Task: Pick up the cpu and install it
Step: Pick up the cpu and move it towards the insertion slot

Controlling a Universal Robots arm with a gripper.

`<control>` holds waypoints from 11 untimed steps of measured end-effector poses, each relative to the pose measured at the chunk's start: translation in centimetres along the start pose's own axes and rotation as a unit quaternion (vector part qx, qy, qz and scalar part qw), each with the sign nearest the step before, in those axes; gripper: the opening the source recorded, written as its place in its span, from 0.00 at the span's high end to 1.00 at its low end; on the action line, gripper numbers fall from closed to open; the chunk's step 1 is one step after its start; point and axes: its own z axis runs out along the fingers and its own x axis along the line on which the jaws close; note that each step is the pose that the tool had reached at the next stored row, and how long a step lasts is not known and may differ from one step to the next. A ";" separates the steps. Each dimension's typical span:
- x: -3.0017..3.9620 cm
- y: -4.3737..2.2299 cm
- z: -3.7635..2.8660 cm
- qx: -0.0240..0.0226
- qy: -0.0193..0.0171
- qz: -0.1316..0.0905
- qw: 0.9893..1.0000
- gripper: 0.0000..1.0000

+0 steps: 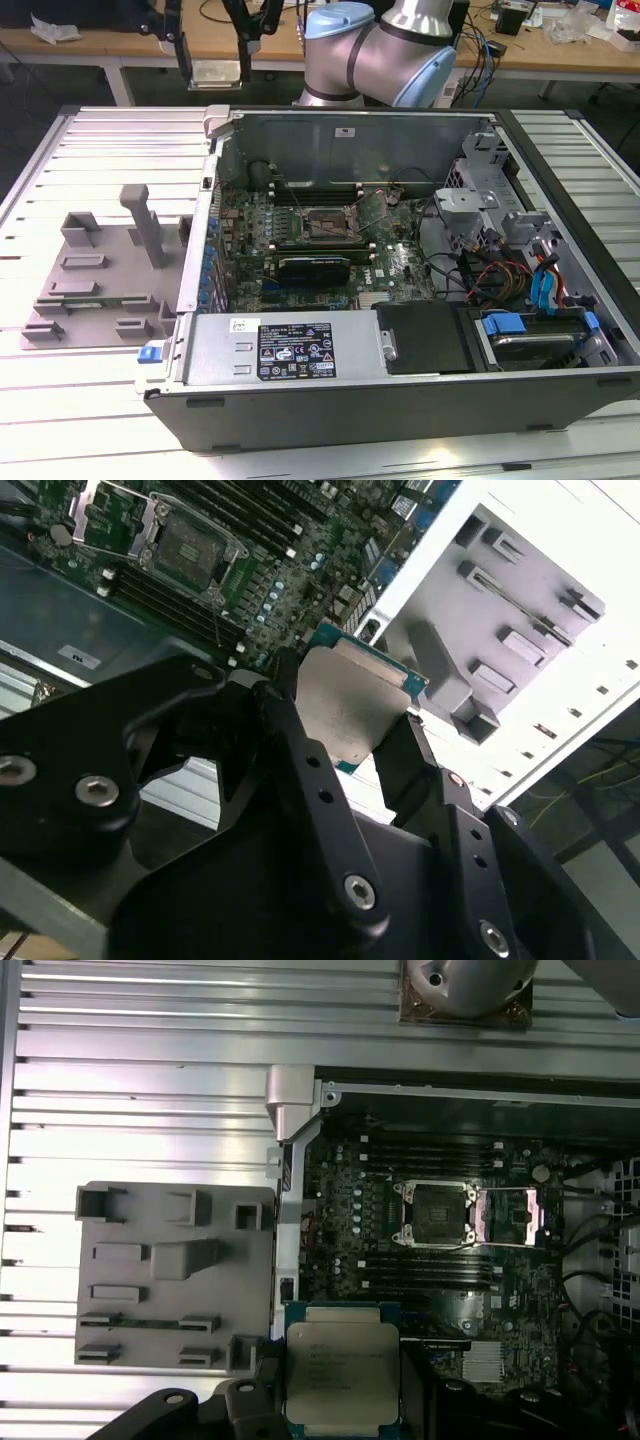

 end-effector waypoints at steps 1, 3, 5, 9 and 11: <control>-0.02 0.01 0.02 0.000 0.000 0.000 1.000 0.45; -0.27 -0.01 0.21 0.000 0.001 0.000 1.000 0.45; -0.93 -0.05 0.52 0.000 0.002 0.000 1.000 0.45; -3.78 -0.19 1.50 0.000 0.009 0.000 1.000 0.45; -4.42 -0.22 1.78 0.000 0.009 0.000 1.000 0.45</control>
